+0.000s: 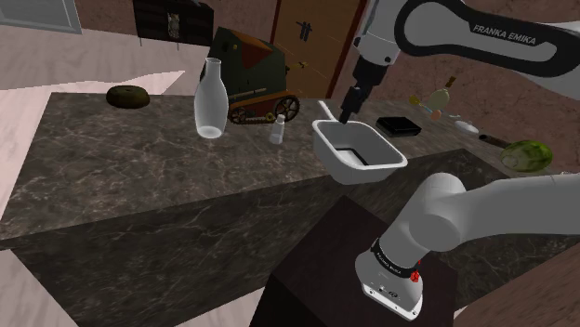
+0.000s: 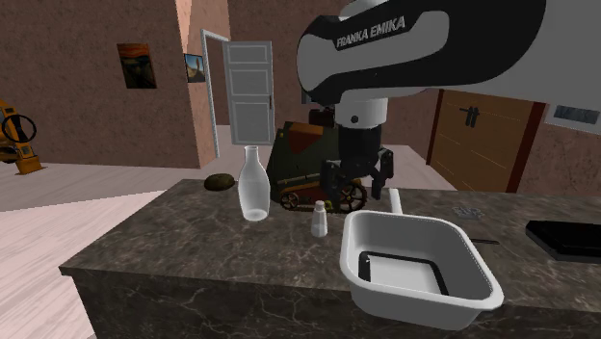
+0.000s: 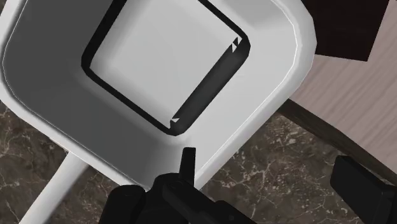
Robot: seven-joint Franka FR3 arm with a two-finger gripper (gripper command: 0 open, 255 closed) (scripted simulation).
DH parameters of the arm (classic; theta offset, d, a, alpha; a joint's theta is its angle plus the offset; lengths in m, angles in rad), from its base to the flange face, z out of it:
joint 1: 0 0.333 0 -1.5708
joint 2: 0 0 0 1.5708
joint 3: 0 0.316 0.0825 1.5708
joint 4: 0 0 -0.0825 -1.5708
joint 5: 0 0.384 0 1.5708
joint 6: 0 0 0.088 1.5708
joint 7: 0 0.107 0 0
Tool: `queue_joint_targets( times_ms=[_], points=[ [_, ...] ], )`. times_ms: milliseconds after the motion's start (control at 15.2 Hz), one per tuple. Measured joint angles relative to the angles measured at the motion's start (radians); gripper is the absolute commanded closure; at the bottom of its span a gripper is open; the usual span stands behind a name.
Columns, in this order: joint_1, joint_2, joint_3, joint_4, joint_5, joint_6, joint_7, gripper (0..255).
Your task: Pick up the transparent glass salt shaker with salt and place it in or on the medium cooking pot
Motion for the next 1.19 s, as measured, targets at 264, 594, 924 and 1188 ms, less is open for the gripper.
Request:
queue_joint_targets(
  times_ms=[264,594,924,1188],
  points=[
    [0.004,0.080,-0.003,0.019,-0.002,0.061,0.001,0],
    [0.008,0.268,-0.017,0.090,-0.009,0.181,-0.006,0],
    [0.017,0.461,-0.019,0.191,-0.006,0.275,-0.005,0],
    [0.020,0.628,-0.024,0.302,-0.002,0.333,-0.011,0]
  ],
)
